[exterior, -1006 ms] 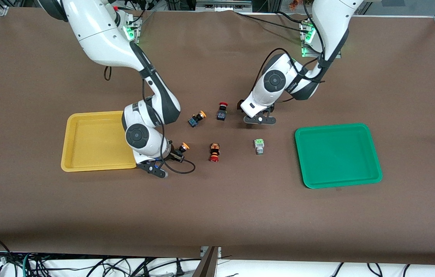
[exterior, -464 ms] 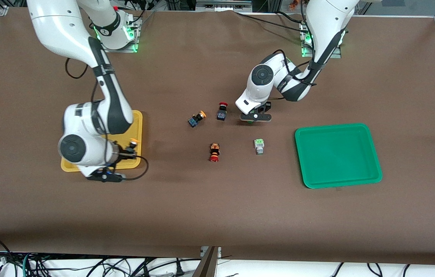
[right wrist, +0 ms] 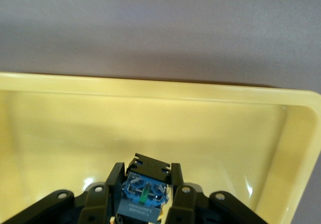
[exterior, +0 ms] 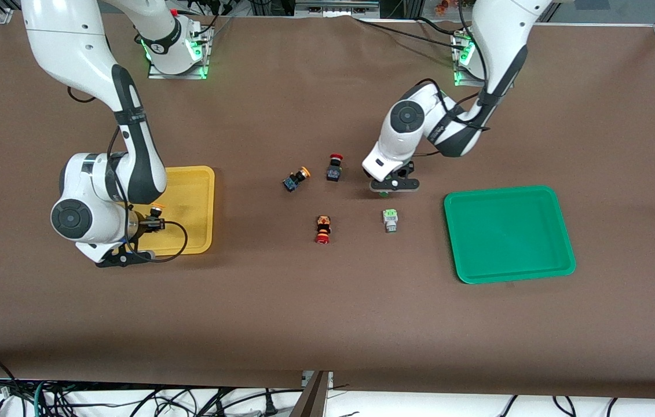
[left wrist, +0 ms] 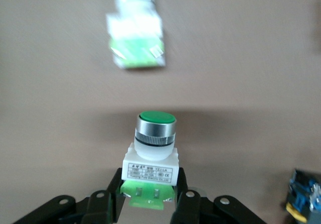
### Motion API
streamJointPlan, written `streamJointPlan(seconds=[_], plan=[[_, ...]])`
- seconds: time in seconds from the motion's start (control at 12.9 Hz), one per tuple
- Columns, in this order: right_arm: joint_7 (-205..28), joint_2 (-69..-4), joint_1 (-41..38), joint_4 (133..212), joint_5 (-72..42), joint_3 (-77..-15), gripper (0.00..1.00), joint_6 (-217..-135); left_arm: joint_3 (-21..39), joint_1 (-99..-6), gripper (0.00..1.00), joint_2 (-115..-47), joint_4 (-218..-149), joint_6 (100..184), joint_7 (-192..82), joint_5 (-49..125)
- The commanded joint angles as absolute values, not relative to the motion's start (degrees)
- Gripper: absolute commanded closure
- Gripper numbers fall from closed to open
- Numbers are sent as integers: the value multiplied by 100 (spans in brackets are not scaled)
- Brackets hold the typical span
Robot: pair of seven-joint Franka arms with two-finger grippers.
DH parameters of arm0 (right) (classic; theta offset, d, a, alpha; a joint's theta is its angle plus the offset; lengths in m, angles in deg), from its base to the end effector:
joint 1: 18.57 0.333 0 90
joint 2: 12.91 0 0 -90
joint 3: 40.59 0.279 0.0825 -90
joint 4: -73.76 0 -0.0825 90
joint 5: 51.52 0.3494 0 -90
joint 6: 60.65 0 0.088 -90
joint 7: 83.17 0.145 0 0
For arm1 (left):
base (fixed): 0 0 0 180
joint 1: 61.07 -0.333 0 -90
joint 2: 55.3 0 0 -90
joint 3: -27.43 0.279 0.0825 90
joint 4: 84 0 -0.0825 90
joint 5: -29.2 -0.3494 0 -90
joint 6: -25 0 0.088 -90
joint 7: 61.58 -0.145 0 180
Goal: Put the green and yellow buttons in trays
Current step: 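Place the green button in the green tray with the left gripper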
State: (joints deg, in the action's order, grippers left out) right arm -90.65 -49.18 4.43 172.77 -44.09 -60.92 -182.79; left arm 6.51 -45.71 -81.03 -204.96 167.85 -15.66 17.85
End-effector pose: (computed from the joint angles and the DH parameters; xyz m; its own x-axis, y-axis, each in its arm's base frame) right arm 0.5931 0.0434 0.1775 0.9721 0.1298 -0.1955 0.1491 -0.9850 0.0874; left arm 0.4324 -0.3230 0.1670 0.9982 0.0385 -0.0468 0.0390 -0.9992 0.0106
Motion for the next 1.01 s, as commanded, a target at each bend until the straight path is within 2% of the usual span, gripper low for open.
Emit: streamJointPlan(seconds=[0.0,0.08,0.15,0.31,0.46,0.62,0.7,0.77,0.93], plan=[[-9248,-4701,446,17782,-4449,-6089,59,-18651,659,-5200,100,-7544,-20572,16344,-2550,1769],[-9144,-4579,481,17704,-4406,-6037,40,-18486,860,-5541,100,-7378,-20607,16230,-3346,1777],[-8856,-4543,568,17590,-4353,-5975,29,-18215,1036,-5658,100,-7324,-20642,16229,-3693,1777],[-8337,-4543,665,17353,-4326,-5748,18,-18019,1553,-5720,100,-7297,-20687,16237,-4422,1777],[-7522,-4429,683,17317,-4291,-5353,15,-18010,2107,-5861,100,-7297,-20687,16281,-5624,2065],[-5665,-4385,683,17238,-4291,-4512,15,-17974,2861,-5914,100,-7367,-20713,16290,-7316,2986],[-5062,-4393,683,17238,-4282,-4263,15,-17983,3040,-5923,100,-7376,-20731,16290,-7562,2999],[-3916,-4446,683,17238,-4247,-3756,15,-18105,3233,-5931,100,-7420,-20870,16307,-7608,3008],[-3370,-4516,849,17246,-3775,-3593,15,-18343,3340,-6028,100,-7603,-20854,16473,-7599,3025]])
